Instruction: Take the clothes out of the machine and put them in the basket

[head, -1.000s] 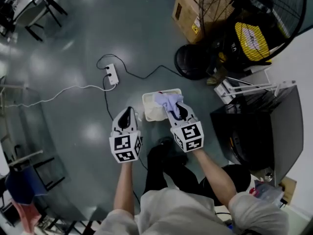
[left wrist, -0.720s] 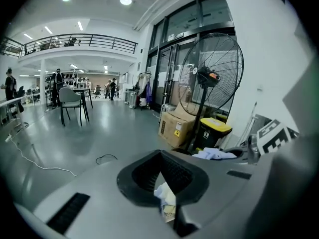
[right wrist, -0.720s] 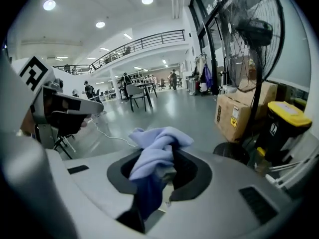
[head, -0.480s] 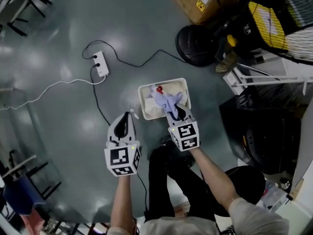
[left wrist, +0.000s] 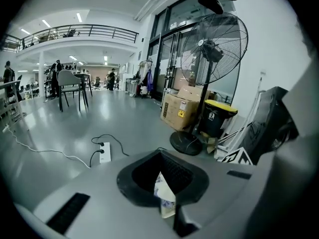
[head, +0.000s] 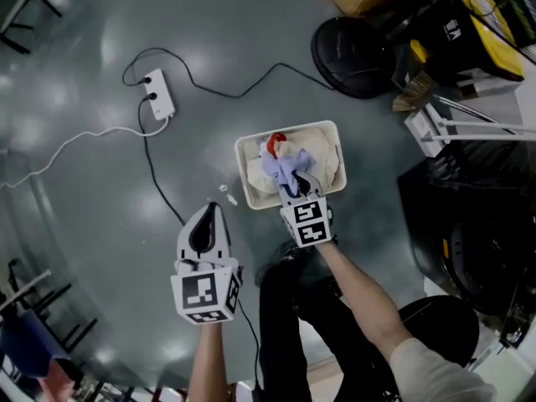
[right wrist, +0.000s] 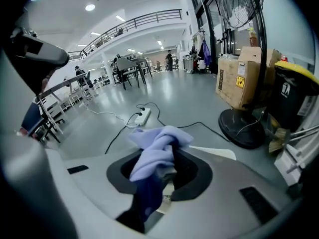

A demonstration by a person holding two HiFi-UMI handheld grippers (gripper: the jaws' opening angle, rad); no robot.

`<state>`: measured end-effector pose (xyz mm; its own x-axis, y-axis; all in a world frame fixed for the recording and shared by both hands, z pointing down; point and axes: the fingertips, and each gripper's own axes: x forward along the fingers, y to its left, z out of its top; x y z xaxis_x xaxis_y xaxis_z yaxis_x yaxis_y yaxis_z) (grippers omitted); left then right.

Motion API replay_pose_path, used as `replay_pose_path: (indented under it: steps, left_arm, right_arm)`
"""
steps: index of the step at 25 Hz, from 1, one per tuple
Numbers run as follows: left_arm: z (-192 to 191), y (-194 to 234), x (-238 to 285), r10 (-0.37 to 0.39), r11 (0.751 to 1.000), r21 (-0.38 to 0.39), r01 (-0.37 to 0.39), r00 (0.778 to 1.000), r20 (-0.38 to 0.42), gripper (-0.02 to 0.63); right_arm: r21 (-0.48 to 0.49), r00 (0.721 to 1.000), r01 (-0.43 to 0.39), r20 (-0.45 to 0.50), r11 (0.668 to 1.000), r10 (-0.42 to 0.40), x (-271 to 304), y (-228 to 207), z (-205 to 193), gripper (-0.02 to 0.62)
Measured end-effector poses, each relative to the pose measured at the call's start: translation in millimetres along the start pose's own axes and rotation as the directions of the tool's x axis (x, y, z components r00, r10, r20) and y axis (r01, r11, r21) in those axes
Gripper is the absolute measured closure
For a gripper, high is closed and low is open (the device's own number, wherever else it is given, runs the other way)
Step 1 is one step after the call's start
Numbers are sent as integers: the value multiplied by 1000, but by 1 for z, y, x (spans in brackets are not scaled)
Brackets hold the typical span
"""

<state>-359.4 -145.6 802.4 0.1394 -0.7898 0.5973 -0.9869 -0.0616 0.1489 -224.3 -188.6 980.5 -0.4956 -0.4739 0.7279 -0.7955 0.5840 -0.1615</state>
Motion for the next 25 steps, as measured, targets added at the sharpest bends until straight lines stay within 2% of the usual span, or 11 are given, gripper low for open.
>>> replay_pose_path:
  steps: [6,10,14,15,17,18,19,25]
  left_arm:
    - [-31,16,6,11,1000,-14,-11,1000,-11,589]
    - [-49,21,8,9,1000,4,-9,1000,-23,589]
    - [-59,24,10,4,1000,21,-4,999,-44,589]
    - [-60,23,10,1,1000,26,1,999,-52,589]
    - [-63,23,8,-6,999,39,8,998,-64,589]
    - [-64,23,6,-8,999,47,11,998,-68,589]
    - [-64,23,4,-9,999,52,13,998,-70,589]
    - [-38,0,-2,-44,997,55,47,998,-52,589]
  right_arm:
    - [-11,995,25,-97,1000,-26,65,-9,-44,468]
    - [-18,990,21,-141,1000,-24,94,-9,-68,462]
    - [-19,970,-4,-242,1000,-1,123,-2,-105,443]
    - [-16,962,-11,-272,1000,6,128,-2,-114,428]
    - [9,951,-29,-308,1000,30,131,-1,-125,318]
    - [25,952,-35,-304,999,41,130,0,-126,250]
    - [36,957,-40,-287,999,49,128,2,-124,213]
    - [21,988,-31,-149,999,34,73,0,-75,198]
